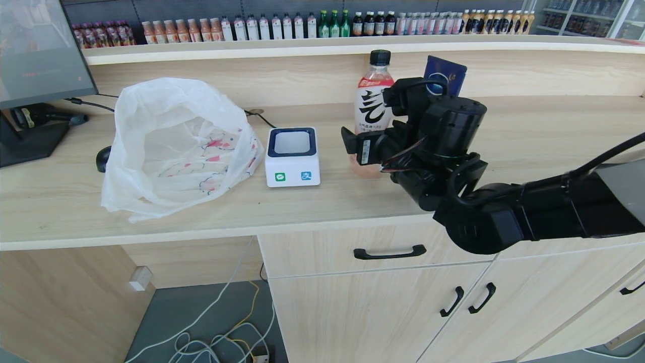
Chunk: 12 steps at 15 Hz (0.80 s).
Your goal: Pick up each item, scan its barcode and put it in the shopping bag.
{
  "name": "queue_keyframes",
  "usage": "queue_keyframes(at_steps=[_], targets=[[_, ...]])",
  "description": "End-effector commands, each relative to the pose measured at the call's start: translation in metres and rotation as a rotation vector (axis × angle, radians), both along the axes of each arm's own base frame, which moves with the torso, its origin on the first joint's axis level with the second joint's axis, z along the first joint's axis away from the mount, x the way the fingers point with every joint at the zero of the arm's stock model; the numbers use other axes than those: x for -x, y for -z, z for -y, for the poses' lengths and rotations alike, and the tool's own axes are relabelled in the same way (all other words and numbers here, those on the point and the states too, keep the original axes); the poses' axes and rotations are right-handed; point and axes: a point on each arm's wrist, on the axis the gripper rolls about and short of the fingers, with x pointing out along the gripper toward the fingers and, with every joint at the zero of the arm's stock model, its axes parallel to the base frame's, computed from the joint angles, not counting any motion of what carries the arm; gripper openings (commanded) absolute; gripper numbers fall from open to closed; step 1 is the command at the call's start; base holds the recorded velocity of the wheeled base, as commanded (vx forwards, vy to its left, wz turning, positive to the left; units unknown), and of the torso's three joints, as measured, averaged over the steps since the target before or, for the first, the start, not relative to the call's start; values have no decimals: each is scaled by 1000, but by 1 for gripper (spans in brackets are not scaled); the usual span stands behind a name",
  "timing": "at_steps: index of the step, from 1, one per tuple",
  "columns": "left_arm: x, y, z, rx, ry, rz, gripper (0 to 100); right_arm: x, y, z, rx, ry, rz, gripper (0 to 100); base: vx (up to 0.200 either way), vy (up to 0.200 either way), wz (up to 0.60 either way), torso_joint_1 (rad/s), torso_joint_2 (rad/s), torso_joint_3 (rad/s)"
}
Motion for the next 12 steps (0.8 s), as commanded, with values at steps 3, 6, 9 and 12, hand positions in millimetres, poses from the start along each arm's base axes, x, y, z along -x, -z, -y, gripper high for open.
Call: queue_keyframes(at_steps=[3,6,9,12], targets=[[0,0,0,0,-1,0,100,-12,4,-9,-6,0,9,100,0,0,0,0,0,0],[0,0,0,0,-1,0,100,-15,3,-8,-5,6,12,100,0,0,0,0,0,0],[0,0,0,0,-1,0,100,-20,-7,-8,-8,12,16,100,0,0,0,0,0,0],[0,0,0,0,-1,0,100,-23,-10,-7,-14,17,25,100,0,0,0,0,0,0]])
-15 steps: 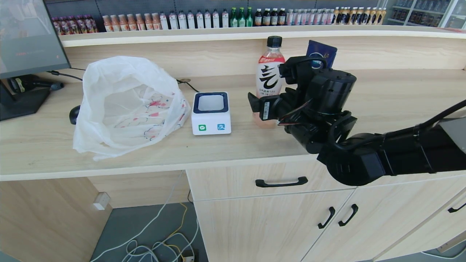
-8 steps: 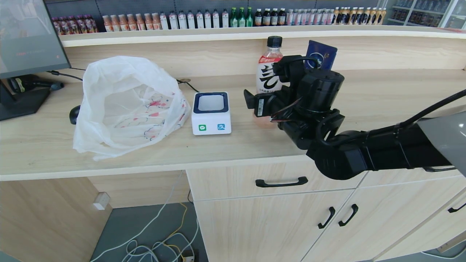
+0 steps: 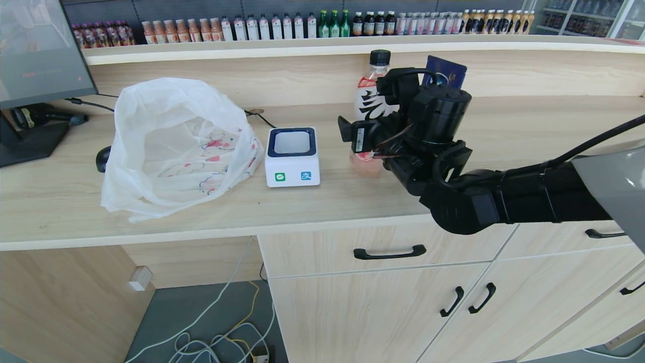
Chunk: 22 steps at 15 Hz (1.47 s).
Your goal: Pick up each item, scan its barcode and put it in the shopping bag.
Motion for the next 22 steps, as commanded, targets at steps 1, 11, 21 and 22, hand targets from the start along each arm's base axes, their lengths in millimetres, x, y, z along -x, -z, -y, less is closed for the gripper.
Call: queue_keyframes(at_steps=[1,11,21,22], targets=[[0,0,0,0,-1,0,100,-1,-2,0,-4,0,7,100,0,0,0,0,0,0],[0,0,0,0,-1,0,100,1,-5,1,-7,-14,13,0,0,0,0,0,0,0],[0,0,0,0,-1,-1,100,16,-24,3,-15,-21,50,0,0,0,0,0,0,0],[0,0,0,0,-1,0,100,21,-30,2,-23,-26,60,0,0,0,0,0,0,0]])
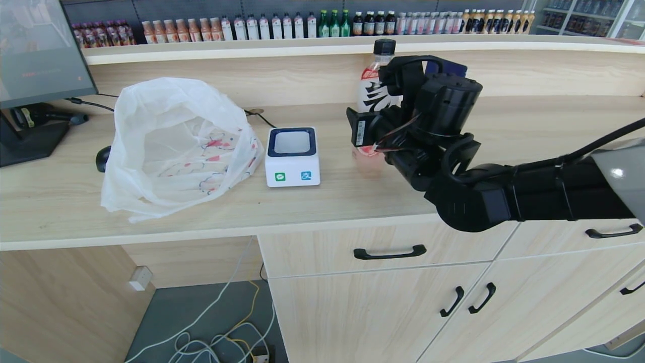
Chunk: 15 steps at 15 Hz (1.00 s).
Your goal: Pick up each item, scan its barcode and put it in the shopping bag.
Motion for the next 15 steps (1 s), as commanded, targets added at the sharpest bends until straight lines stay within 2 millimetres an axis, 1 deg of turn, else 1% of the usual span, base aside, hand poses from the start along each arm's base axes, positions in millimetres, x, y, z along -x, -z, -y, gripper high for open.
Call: queue_keyframes(at_steps=[1,3,4,5,7,8,10,12,13,15], targets=[[0,0,0,1,-1,0,100,15,-18,1,-23,-15,34,0,0,0,0,0,0,0],[0,0,0,1,-1,0,100,31,-29,1,-22,-31,50,0,0,0,0,0,0,0],[0,0,0,1,-1,0,100,47,-36,6,-15,-22,53,0,0,0,0,0,0,0],[0,0,0,1,-1,0,100,58,-43,9,-8,-9,61,0,0,0,0,0,0,0],[0,0,0,1,-1,0,100,89,-54,22,-8,31,61,0,0,0,0,0,0,0],[0,0,0,1,-1,0,100,104,-54,30,-3,43,51,0,0,0,0,0,0,0],[0,0,0,1,-1,0,100,131,-48,46,13,49,25,0,0,0,0,0,0,0],[0,0,0,1,-1,0,100,156,-42,67,21,65,7,0,0,0,0,0,0,0],[0,0,0,1,-1,0,100,167,-40,78,23,71,5,0,0,0,0,0,0,0],[0,0,0,1,-1,0,100,183,-33,93,32,67,-3,0,0,0,0,0,0,0]])
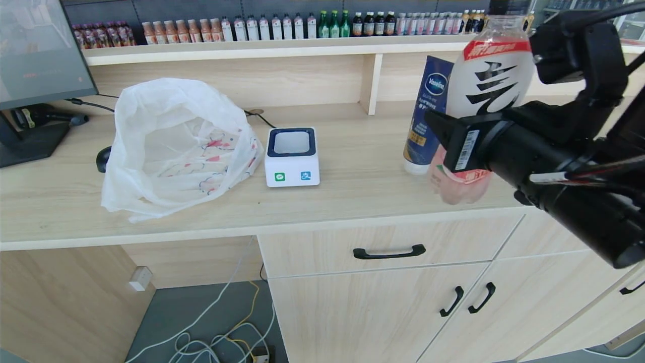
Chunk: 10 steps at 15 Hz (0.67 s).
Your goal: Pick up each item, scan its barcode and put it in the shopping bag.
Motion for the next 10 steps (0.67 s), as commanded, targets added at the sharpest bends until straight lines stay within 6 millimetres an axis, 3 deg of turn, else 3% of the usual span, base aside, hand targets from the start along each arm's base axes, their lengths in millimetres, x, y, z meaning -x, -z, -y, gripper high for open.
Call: queue_keyframes(at_steps=[1,5,10], targets=[[0,0,0,1,-1,0,100,29,-4,26,-24,-7,25,0,0,0,0,0,0,0],[0,0,0,1,-1,0,100,53,30,24,19,-95,-32,0,0,0,0,0,0,0],[0,0,0,1,-1,0,100,61,51,26,-16,-118,-7,0,0,0,0,0,0,0]])
